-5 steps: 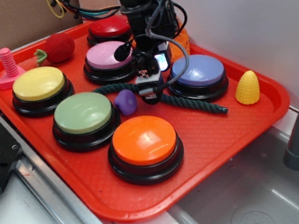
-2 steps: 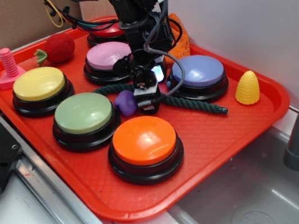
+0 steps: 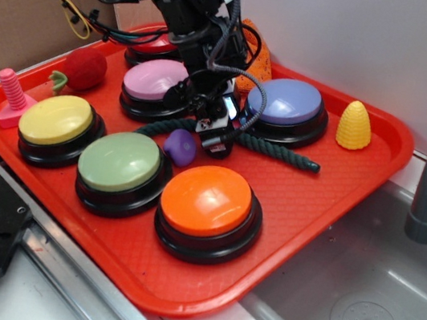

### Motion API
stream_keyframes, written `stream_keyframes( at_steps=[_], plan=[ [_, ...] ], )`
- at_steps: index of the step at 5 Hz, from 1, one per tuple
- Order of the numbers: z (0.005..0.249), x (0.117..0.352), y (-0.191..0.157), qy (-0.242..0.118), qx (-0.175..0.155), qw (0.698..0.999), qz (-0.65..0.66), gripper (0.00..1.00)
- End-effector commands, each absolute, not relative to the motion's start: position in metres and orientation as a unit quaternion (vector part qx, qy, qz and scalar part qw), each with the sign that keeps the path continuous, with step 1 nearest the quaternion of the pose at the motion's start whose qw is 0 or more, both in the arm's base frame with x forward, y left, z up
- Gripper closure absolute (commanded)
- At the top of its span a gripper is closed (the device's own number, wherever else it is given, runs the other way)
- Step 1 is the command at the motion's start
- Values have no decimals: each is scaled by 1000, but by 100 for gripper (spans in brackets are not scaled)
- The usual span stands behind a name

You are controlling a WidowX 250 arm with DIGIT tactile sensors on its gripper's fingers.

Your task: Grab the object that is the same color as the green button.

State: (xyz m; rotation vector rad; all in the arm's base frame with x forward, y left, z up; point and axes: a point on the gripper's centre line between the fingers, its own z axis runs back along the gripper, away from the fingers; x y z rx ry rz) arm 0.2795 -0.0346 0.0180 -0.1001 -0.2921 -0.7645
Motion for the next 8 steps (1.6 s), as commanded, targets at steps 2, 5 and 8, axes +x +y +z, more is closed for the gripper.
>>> stream_keyframes(
  at_steps=[2, 5, 8],
  plan=[
    [25, 269, -48, -138, -40, 911, -386, 100],
    [89, 254, -61, -132, -34, 960, -244, 100],
    [201, 232, -24, -105, -44, 985, 132, 100]
  ],
)
